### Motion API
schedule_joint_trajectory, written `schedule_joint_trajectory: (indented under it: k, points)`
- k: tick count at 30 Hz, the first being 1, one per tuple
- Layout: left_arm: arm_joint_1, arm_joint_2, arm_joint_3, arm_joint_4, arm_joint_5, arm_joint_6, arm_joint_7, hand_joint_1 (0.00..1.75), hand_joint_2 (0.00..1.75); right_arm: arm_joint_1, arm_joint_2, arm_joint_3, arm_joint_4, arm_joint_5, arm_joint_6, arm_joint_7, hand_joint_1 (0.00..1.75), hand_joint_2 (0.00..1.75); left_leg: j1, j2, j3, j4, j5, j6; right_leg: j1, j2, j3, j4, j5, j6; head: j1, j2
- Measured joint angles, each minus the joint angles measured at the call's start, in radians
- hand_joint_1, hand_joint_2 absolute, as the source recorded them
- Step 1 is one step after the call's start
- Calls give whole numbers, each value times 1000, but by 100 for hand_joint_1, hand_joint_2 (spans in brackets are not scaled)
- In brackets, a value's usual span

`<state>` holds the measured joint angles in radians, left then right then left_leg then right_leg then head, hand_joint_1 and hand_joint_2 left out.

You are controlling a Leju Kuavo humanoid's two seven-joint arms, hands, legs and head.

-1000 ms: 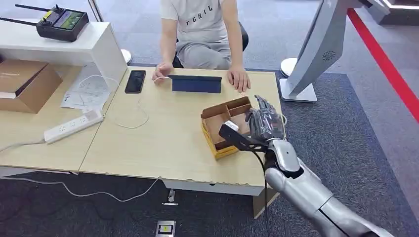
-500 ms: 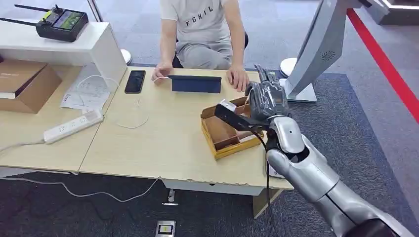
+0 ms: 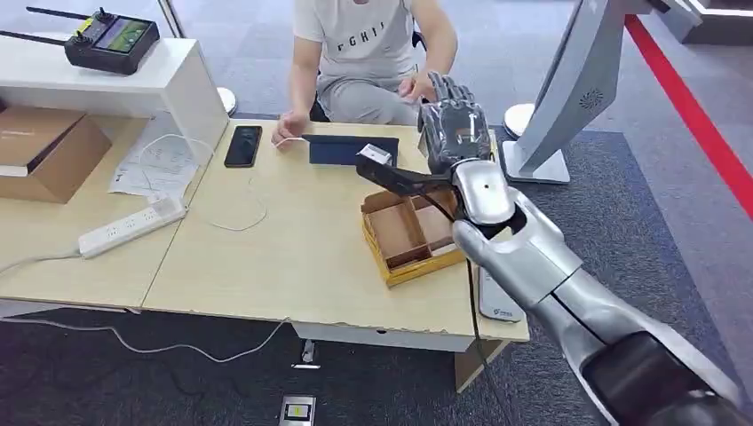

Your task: Pass the card to the sensor for recognition and then transmit it.

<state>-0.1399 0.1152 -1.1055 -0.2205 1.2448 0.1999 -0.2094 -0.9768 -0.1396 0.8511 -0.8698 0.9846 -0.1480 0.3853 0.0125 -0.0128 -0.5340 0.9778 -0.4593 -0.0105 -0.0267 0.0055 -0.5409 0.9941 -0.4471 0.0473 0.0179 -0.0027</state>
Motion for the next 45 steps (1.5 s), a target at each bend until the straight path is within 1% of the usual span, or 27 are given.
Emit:
schedule_joint_trajectory:
  k: [5, 12, 15, 23, 32, 33, 34, 35, 39, 41, 45]
  points:
    - [0, 0, 0, 0, 0, 0, 2, 0, 0, -21, 25, 21, 60, 8, 13, 0, 175, 175, 0, 0, 0, 0, 0, 0, 0, 0, 0, 0, 0, 0, 0, 0]
    - [0, -5, 0, 0, 4, -1, 2, 0, 0, -52, 74, 45, 136, 17, 10, -6, 175, 175, 1, 0, 0, 0, 0, 0, 1, 0, 0, 0, 0, 0, 0, 0]
    - [2, -6, 0, 0, 3, -1, 5, 0, 0, -55, 87, 50, 160, 18, 8, -6, 175, 175, 1, 0, 0, 0, 0, 0, 1, 0, 0, 0, 0, 0, 0, 0]
    - [4, -7, 0, 0, 3, -1, 5, 0, 0, -60, 102, 61, 197, 19, 7, -6, 175, 175, 0, 0, 0, 0, 0, 0, 0, 0, 0, 0, 0, 0, 0, 0]
    - [23, -11, 0, 0, -3, -7, 31, 0, 0, -62, 113, 65, 229, 24, 2, -16, 175, 175, 1, 0, 0, 0, 0, 0, 1, 0, -1, 0, 0, 0, 0, 0]
    - [24, -11, 0, 0, -1, -5, 35, 0, 0, -61, 114, 66, 233, 24, 1, -20, 141, 175, 1, 0, 0, 0, 0, 0, 1, 0, -1, 0, 0, 0, 0, 0]
    - [25, -11, 0, 0, 2, -4, 40, 0, 0, -61, 116, 66, 238, 24, -2, -23, 0, 175, 1, 0, 0, 0, 0, 0, 1, 0, -1, 0, 0, 0, 0, 0]
    - [26, -11, 0, 0, 2, -3, 44, 0, 0, -61, 118, 67, 242, 24, -3, -24, 0, 0, 1, 0, 0, 0, 0, 0, 1, 0, -1, 0, 0, 0, 0, 0]
    - [28, -11, 0, 0, 5, -2, 57, 0, 0, -60, 125, 69, 261, 39, -29, -31, 0, 0, 1, 0, 0, 0, 0, 0, 1, 0, -1, 0, 0, 0, 0, 0]
    - [29, -11, 0, 0, 6, -2, 61, 0, 0, -59, 126, 70, 272, 40, -30, -36, 0, 0, 1, 0, 0, 0, 0, 0, 1, 0, -1, 0, 0, 0, 0, 0]
    - [31, -11, 0, 1, 18, -1, 47, 0, 0, -58, 115, 69, 281, 56, -38, -35, 0, 0, 0, 0, 0, 0, 0, 0, 1, 0, -1, 0, 0, 0, 0, 0]
